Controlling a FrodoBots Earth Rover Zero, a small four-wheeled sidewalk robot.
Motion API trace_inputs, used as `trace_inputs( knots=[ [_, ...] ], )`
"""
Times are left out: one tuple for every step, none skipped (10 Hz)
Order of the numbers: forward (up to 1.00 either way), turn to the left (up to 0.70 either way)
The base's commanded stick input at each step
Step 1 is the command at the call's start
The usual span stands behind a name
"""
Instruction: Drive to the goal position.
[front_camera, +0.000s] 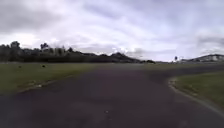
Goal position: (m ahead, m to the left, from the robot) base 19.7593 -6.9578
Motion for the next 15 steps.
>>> trace_inputs(
  knots=[
    [0.70, 0.00],
    [0.70, 0.00],
    [0.70, 0.00],
    [0.70, 0.00],
    [0.70, 0.00],
    [0.70, 0.00],
    [0.70, 0.00],
    [0.70, 0.00],
    [0.70, 0.00],
    [0.70, 0.00],
    [0.70, 0.00],
    [0.70, 0.00],
    [0.70, 0.00],
    [0.70, 0.00],
    [0.70, 0.00]
  ],
)
